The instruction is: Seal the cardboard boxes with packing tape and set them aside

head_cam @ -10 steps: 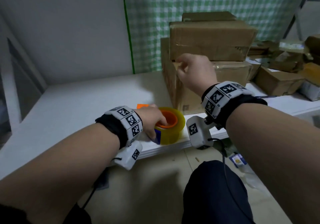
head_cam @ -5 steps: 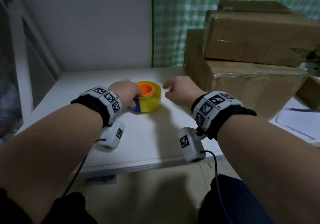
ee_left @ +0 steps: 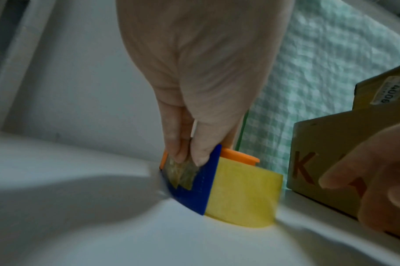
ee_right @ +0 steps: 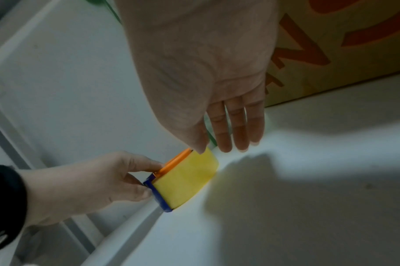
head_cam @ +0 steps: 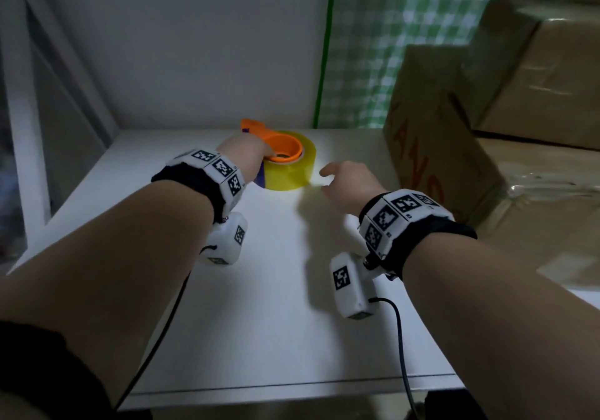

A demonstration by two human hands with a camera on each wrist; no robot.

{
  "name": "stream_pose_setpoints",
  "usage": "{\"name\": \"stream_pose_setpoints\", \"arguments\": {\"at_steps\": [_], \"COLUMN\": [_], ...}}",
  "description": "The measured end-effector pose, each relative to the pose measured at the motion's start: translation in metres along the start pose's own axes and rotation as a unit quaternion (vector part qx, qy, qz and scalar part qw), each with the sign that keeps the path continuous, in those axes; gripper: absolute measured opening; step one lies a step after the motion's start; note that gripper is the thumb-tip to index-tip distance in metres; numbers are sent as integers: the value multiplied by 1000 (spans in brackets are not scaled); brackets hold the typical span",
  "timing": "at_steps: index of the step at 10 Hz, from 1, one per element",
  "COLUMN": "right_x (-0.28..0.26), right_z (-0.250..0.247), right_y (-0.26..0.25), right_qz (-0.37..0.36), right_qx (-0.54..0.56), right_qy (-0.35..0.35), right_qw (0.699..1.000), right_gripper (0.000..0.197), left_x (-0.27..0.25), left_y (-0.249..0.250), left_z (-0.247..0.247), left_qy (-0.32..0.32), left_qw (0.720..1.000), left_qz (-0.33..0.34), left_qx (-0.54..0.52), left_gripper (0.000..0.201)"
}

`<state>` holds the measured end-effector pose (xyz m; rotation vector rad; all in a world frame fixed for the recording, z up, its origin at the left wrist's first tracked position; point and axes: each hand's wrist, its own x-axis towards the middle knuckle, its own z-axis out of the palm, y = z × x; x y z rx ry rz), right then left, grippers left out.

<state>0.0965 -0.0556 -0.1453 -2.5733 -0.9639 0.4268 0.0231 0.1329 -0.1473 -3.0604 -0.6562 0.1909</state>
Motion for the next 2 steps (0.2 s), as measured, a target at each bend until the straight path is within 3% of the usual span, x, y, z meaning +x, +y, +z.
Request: {"name": "stream_pose_setpoints", "arguments": {"at_steps": [1,2], "right_x": [2,3], "right_z": [2,-1], "right_y": [0,-3], "right_qz": [2,-4], "right_qx": [11,56], "right_qy": [-5,12], "right_qw": [1000,998], "right_gripper": [42,40], "left_x": [-9,-17], "left_y": [-4,-11], "left_z": [-3,-17], "left_qy": [2,-13], "left_qw": [999,998], "left_qz": [24,3], "left_qx": [-35,-58], "left_gripper": [54,54]}}
